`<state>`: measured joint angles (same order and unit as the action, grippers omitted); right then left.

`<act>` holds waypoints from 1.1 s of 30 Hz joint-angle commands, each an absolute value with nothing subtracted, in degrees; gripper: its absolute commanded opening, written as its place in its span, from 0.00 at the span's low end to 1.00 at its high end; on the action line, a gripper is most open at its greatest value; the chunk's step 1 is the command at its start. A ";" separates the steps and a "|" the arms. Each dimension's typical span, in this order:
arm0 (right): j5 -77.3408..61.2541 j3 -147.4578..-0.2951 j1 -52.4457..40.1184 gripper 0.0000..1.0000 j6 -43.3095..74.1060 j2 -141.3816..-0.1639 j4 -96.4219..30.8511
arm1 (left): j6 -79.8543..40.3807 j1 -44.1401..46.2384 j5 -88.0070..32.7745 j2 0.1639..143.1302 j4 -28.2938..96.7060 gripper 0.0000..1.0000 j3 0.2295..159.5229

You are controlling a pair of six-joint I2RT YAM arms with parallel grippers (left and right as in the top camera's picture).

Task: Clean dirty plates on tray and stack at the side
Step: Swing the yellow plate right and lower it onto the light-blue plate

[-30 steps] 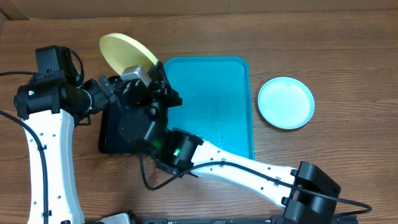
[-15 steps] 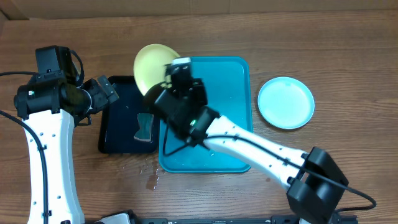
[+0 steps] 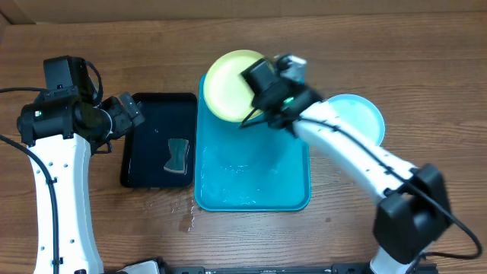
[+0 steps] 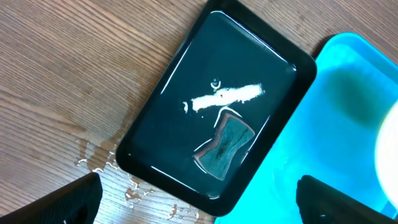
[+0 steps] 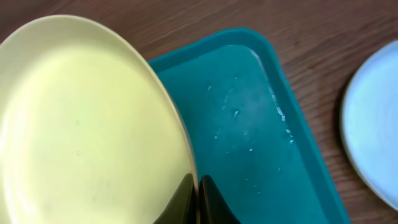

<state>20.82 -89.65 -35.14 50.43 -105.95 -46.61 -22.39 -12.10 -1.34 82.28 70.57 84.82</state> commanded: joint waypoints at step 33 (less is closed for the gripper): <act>18.06 -90.02 -5.72 0.04 60.12 -101.78 -77.03 | -23.20 -12.21 -1.50 82.08 70.48 1.00 85.97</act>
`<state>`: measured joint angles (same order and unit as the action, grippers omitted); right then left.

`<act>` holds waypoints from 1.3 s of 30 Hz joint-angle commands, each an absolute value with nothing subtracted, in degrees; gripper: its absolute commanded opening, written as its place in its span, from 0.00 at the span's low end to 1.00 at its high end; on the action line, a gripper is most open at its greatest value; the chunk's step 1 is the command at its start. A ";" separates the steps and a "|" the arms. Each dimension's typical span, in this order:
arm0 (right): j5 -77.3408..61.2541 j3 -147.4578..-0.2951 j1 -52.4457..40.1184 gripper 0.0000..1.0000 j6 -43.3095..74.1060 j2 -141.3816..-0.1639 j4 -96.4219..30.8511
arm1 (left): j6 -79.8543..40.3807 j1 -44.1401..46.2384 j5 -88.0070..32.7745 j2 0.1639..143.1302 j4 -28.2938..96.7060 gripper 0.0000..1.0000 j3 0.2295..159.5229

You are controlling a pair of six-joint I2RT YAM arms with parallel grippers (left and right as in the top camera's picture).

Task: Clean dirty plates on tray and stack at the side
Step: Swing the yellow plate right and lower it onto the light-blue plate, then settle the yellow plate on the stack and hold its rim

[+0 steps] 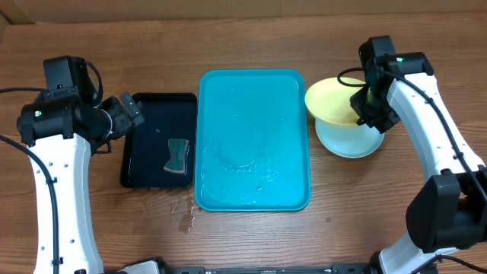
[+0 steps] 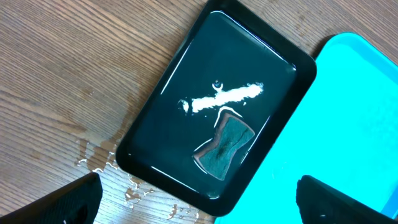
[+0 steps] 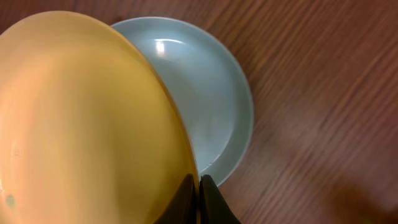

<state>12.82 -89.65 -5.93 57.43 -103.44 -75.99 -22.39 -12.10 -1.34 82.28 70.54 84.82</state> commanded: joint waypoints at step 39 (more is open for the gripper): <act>18.55 -80.60 -5.74 0.66 56.47 -101.80 -72.16 | -23.20 -12.21 -1.50 82.08 70.48 1.00 85.97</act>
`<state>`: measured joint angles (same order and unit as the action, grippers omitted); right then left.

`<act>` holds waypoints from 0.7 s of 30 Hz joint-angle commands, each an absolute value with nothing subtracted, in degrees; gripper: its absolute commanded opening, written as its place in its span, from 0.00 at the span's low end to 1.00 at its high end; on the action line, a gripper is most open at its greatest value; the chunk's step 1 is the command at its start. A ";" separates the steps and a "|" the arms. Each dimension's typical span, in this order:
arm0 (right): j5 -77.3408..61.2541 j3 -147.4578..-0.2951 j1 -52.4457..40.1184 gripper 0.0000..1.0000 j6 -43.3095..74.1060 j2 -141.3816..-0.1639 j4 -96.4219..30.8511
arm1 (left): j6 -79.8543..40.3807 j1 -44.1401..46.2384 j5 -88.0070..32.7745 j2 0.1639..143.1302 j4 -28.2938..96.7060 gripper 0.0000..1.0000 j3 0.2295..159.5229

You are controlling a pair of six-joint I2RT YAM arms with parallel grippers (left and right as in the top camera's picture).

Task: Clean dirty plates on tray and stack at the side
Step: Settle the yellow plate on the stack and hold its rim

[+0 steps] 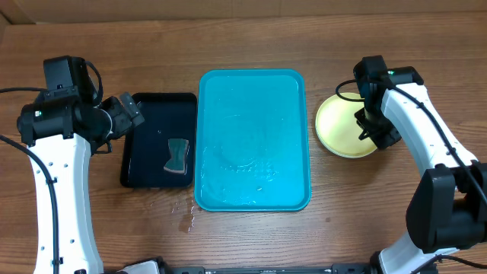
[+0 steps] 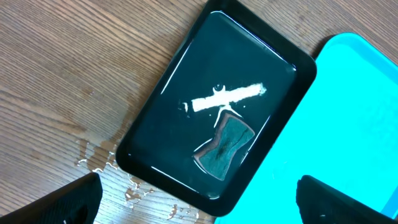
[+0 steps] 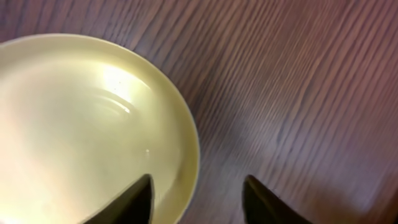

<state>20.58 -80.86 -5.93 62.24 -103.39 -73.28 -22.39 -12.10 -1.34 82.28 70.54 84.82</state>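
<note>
A yellow plate (image 1: 340,126) lies flat on the table right of the blue tray (image 1: 253,137); the pale blue plate under it is hidden. My right gripper (image 1: 370,126) stands open over the yellow plate's right rim (image 3: 186,149), one finger above the plate, the other above bare wood. The blue tray holds only water streaks. My left gripper (image 2: 198,202) is open, hovering over the near corner of a black tray (image 2: 217,106) with a dark sponge (image 2: 225,144) lying in water.
The black tray (image 1: 157,148) sits left of the blue tray. Water drops (image 1: 185,217) lie on the wood at their front. The table's back edge runs along the top of the overhead view.
My right gripper has opened and let go of the yellow plate, which now lies flat over the pale blue plate instead of tilted above it. The left arm has not moved.
My right gripper held the yellow plate by its rim over the back of the blue tray. Then it held it tilted above the pale blue plate at the right. Now the plate rests there and the gripper is open.
</note>
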 commanded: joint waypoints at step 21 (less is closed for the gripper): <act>-16.10 -80.58 -7.40 1.00 9.98 -101.80 -59.66 | -23.20 -12.21 -1.50 82.08 70.46 1.00 85.97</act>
